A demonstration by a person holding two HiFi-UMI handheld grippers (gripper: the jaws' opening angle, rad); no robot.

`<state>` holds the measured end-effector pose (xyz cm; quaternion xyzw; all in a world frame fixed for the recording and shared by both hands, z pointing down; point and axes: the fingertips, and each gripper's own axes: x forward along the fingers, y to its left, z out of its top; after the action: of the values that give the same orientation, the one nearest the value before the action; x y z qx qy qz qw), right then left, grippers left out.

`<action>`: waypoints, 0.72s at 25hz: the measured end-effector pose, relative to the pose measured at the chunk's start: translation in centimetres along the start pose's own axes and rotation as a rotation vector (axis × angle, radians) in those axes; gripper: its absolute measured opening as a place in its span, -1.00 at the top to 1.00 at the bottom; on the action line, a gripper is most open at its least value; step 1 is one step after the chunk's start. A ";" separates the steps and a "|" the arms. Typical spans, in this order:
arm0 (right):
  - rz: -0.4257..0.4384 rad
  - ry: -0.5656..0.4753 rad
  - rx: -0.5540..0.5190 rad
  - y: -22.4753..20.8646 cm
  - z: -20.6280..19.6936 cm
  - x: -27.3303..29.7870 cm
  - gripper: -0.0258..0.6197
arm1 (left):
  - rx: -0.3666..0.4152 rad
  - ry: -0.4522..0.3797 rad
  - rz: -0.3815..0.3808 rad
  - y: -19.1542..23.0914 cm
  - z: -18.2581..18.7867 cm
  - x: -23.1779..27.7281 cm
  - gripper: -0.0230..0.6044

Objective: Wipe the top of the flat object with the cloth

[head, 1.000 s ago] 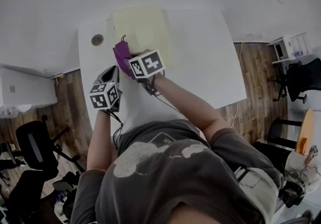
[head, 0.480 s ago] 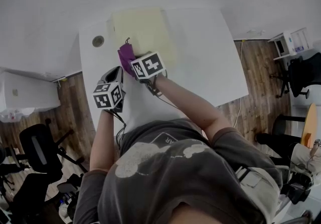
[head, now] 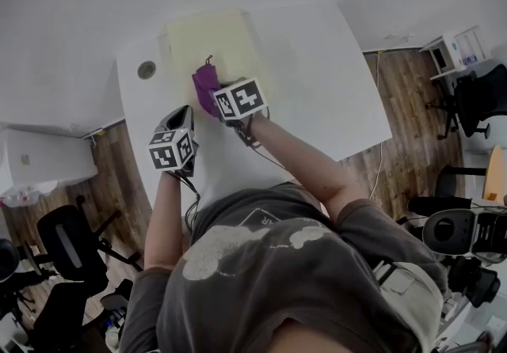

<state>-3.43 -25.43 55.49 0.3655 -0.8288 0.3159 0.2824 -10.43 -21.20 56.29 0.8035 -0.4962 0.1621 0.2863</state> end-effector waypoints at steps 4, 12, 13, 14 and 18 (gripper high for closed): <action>-0.020 -0.009 0.021 -1.5 -0.1 -0.7 0.69 | 0.004 0.015 0.004 0.1 -0.3 0.2 0.93; -0.067 -0.031 0.054 -4.6 -0.8 -2.3 0.69 | 0.006 0.013 0.007 0.1 -0.4 0.4 0.93; -0.072 -0.034 0.061 -4.9 -0.8 -2.5 0.69 | 0.003 0.012 0.007 0.1 -0.4 0.4 0.93; -0.079 -0.036 0.066 -5.3 -0.9 -2.7 0.69 | 0.000 0.010 0.007 0.1 -0.5 0.4 0.93; -0.120 -0.048 0.061 -7.0 -1.2 -3.7 0.69 | 0.004 0.002 0.009 0.2 -0.5 0.3 0.93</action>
<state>4.46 -26.68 55.92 0.4305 -0.8018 0.3148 0.2698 -10.41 -21.14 56.92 0.8016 -0.4993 0.1652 0.2842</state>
